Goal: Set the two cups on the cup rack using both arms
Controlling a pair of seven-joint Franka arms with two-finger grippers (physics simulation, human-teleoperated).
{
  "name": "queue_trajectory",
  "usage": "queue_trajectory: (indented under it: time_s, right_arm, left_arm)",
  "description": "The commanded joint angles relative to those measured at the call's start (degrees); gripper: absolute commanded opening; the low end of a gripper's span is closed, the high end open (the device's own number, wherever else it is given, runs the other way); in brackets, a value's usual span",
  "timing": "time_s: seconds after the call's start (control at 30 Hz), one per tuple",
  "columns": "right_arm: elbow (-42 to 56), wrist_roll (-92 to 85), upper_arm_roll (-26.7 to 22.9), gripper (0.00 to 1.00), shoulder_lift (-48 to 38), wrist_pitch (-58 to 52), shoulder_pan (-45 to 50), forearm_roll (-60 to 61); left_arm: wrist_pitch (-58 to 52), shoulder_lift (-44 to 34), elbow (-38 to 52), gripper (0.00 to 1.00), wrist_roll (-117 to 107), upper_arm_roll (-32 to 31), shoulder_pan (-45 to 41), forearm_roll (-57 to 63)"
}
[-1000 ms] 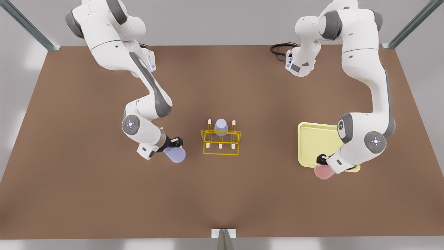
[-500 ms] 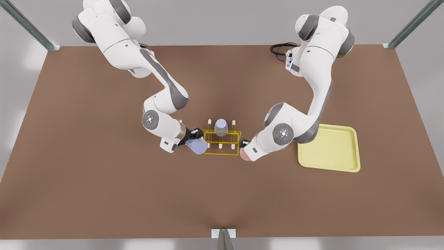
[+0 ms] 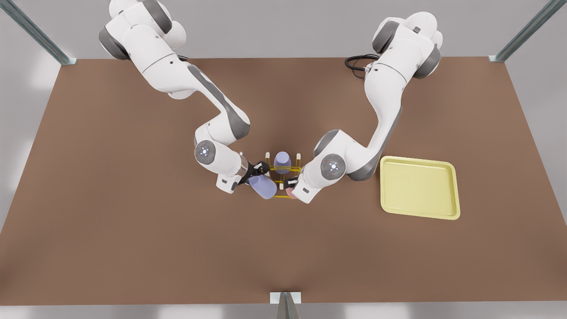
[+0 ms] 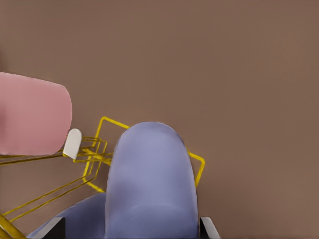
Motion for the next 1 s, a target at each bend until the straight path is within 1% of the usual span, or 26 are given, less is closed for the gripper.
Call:
queue_trajectory:
  time_s: [0.0, 0.1, 0.17, 0.2, 0.23, 0.27, 0.3, 0.33, 0.37, 0.4, 0.43, 0.47, 0.5, 0.53, 0.57, 0.6, 0.63, 0.7, 0.97]
  right_arm:
    - [0.11, 0.48, 0.02, 1.00, 0.06, 0.42, 0.09, -0.04]
    - [2.92, 1.27, 0.02, 1.00, -0.55, -0.64, -0.09, 0.22]
    - [5.12, 0.92, 0.02, 1.00, -0.55, -1.52, -0.61, 0.22]
    - [6.88, 1.27, -0.24, 1.00, -0.64, -3.62, -0.79, 0.14]
    - [7.94, 1.36, -1.91, 1.00, -1.87, -7.57, -1.31, -0.65]
    - [9.25, 0.92, -7.53, 1.00, -4.15, -14.16, -1.67, -7.40]
    - [11.36, 0.39, -8.94, 1.00, -4.51, -19.52, -3.51, -14.26]
    - [14.17, -1.27, -8.94, 1.00, -4.24, -25.42, -7.55, -19.10]
    - [16.11, -5.85, -8.95, 1.00, -3.89, -29.02, -11.68, -23.15]
    - [16.02, -7.43, -8.95, 1.00, -5.38, -31.66, -15.90, -29.21]
    - [18.47, -9.89, -9.30, 1.00, -6.09, -36.49, -17.31, -29.49]
    - [22.08, -11.30, -9.30, 1.00, -5.56, -42.90, -19.24, -28.96]
    - [23.66, -12.17, -9.03, 1.00, -5.65, -46.07, -20.56, -28.52]
    - [23.58, -11.57, -9.30, 1.00, -7.66, -49.32, -21.53, -23.00]
    - [23.23, -11.56, -9.38, 1.00, -9.16, -51.34, -22.58, -22.45]
    - [19.64, -8.94, -9.47, 1.00, -15.56, -52.75, -23.37, -22.36]
    - [17.18, -8.05, -9.47, 1.00, -19.52, -54.25, -23.29, -22.28]
    - [11.81, -5.32, -9.56, 1.00, -24.46, -53.55, -23.29, -20.78]
    - [8.90, -5.32, -10.70, 1.00, -26.92, -52.76, -23.20, -19.02]
  left_arm:
    - [0.90, -0.01, 0.05, 1.00, -19.86, -0.02, -0.01, 0.29]
    - [0.11, -0.19, 0.13, 1.00, -19.59, 0.06, 0.16, 0.46]
    - [-0.50, -0.54, 3.20, 1.00, -18.72, 1.91, 4.72, 3.35]
    - [-6.73, -0.98, 5.49, 1.00, -9.68, 1.91, 9.74, 5.21]
    - [-13.85, -1.07, 7.43, 1.00, 0.16, 1.82, 13.34, 5.21]
    - [-20.19, -2.47, 8.57, 1.00, 9.66, 1.91, 17.21, 6.00]
    - [-23.26, -4.75, 8.57, 1.00, 14.24, 1.91, 19.76, 6.79]
    - [-28.18, -7.48, 8.57, 1.00, 19.59, 1.65, 23.89, 6.70]
    - [-32.32, -8.27, 8.57, 1.00, 26.37, 1.38, 26.44, 6.79]
    - [-22.51, -24.84, -11.42, 1.00, 35.67, 8.91, 20.94, 6.44]
    - [-22.20, -30.95, -18.51, 1.00, 38.68, 15.36, 14.58, 6.44]
    - [-27.22, -29.28, -12.79, 1.00, 38.68, 15.01, 14.93, 6.70]
    - [-26.88, -27.97, -12.35, 1.00, 38.68, 15.01, 14.93, 7.49]
    - [-26.79, -27.52, -12.35, 1.00, 38.68, 14.83, 14.40, 7.15]
    - [-26.79, -27.35, -12.35, 1.00, 38.68, 14.74, 14.23, 6.97]
    - [-26.96, -27.52, -11.91, 1.00, 38.68, 14.65, 14.31, 6.97]
    - [-27.40, -27.70, -11.12, 1.00, 38.77, 14.74, 14.58, 6.79]
    - [-27.40, -27.61, -11.11, 1.00, 38.41, 13.25, 14.49, 7.14]
    - [-27.49, -27.70, -11.03, 1.00, 38.77, 13.16, 14.75, 6.88]
